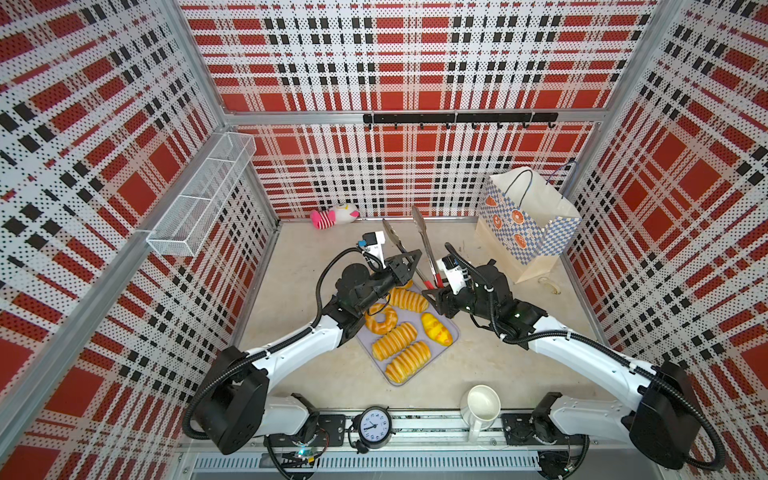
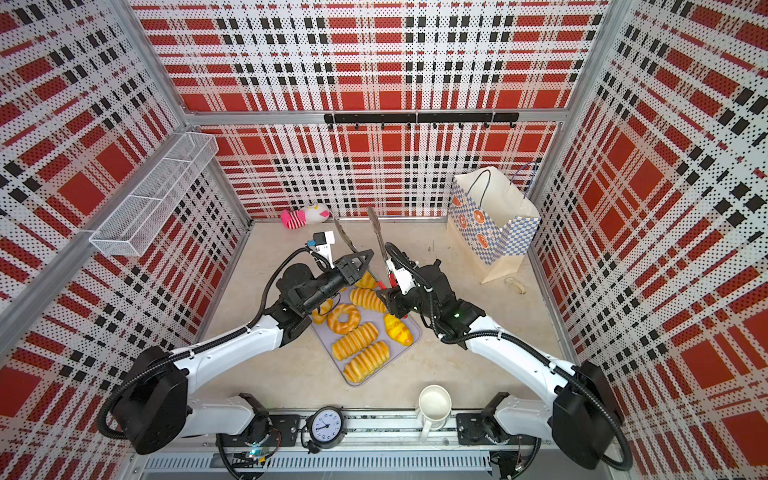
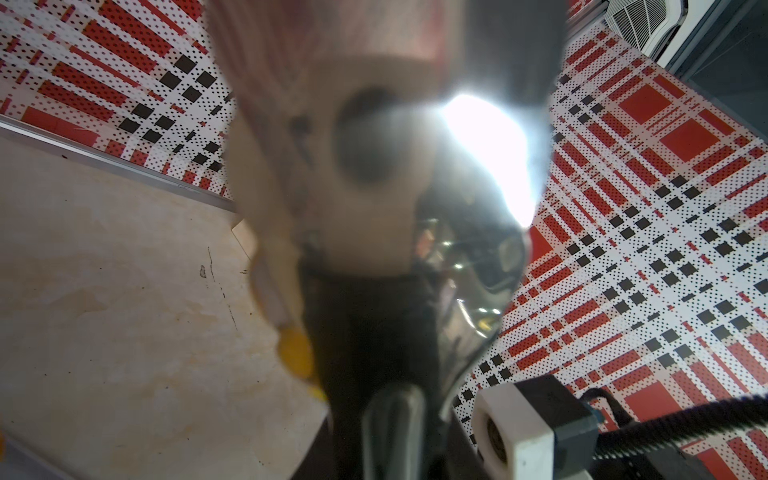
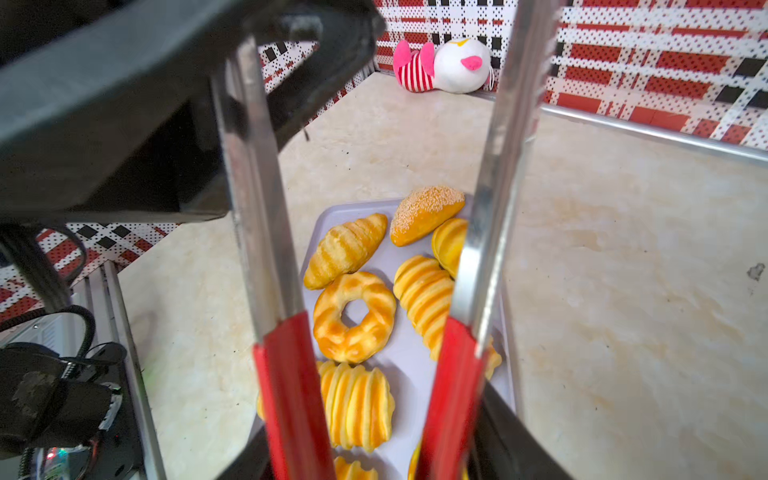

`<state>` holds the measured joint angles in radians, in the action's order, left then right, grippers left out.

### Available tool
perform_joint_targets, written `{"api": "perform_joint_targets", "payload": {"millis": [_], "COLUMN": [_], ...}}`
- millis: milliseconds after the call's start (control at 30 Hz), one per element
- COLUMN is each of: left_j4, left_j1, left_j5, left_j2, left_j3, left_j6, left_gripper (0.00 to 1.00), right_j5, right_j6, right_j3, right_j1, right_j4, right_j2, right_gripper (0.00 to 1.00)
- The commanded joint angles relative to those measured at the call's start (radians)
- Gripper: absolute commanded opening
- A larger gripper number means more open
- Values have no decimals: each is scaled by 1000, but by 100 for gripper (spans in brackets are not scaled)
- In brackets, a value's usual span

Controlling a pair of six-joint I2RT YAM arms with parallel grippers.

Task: Place the fake bread into the paper bag

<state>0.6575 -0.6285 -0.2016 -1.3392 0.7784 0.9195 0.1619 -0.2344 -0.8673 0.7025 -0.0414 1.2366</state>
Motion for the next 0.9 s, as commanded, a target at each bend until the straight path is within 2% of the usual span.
{"api": "perform_joint_targets", "payload": {"millis": [0, 100, 333, 467, 700, 867], "left_j4": [28, 28, 28, 28, -64, -202], "left_j1": [6, 5, 7, 16, 62, 114], "left_j5": [-25, -34, -45, -50, -32, -24], "left_j2": [15, 7, -4, -7, 17, 67], "left_j3": [8, 14, 27, 23, 12, 1], "left_j6": [13, 18, 21, 27, -9, -73], "left_gripper": [21, 21, 22, 26, 47, 65], "right_j5": [-39, -48, -27, -20, 4, 76], "right_j6": [13, 20, 28, 26, -22, -96], "right_j3": [-33, -37, -40, -35, -33, -9], "right_j1": [6, 8, 8, 8, -12, -94], "right_j4": [43, 69, 134, 144, 119, 106], "right_j2": [19, 30, 70, 68, 45, 12], "right_gripper": [52, 46, 41, 34, 31, 29]}}
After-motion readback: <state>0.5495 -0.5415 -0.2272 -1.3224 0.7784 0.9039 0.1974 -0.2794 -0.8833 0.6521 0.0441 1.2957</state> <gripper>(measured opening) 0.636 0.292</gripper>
